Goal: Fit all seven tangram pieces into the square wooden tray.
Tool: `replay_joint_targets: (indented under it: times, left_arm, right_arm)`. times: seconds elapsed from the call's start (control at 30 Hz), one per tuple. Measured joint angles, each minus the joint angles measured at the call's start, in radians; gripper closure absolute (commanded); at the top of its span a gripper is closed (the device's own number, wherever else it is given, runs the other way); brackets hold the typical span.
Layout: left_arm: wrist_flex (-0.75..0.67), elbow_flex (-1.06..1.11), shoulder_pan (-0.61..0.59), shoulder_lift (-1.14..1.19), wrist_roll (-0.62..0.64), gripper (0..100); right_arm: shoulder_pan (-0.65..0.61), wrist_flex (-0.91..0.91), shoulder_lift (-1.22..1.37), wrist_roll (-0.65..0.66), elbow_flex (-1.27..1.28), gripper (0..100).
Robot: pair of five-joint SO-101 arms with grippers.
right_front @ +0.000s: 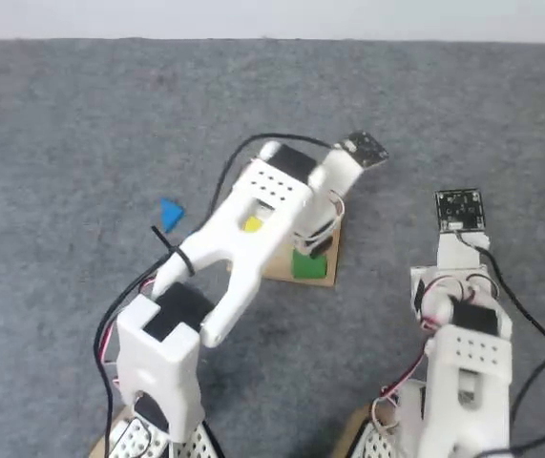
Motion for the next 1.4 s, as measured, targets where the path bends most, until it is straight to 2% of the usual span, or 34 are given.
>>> replay_joint_targets:
  times: [0.27,0.6,0.9,1.2,1.4]
  left_arm:
    - [-0.044,0.04,0.049,0.054,0.029,84]
    - [-0.091,0.083,0.12,0.086,0.054,84]
    - [-0.094,0.098,0.043,0.089,0.046,84]
    - [-0.081,0.098,0.021,0.089,0.02,84]
    - [-0.075,0.098,-0.044,0.089,-0.002,84]
  right_arm:
    - [0.0,0.006,-0.031,0.0,0.011,97.6]
    - [0.0,0.003,0.055,0.0,0.011,97.6]
    - [0.0,-0.014,0.064,0.0,0.011,97.6]
    - [0.0,-0.014,0.064,0.0,0.011,97.6]
    - [0.0,-0.014,0.064,0.0,0.011,97.6]
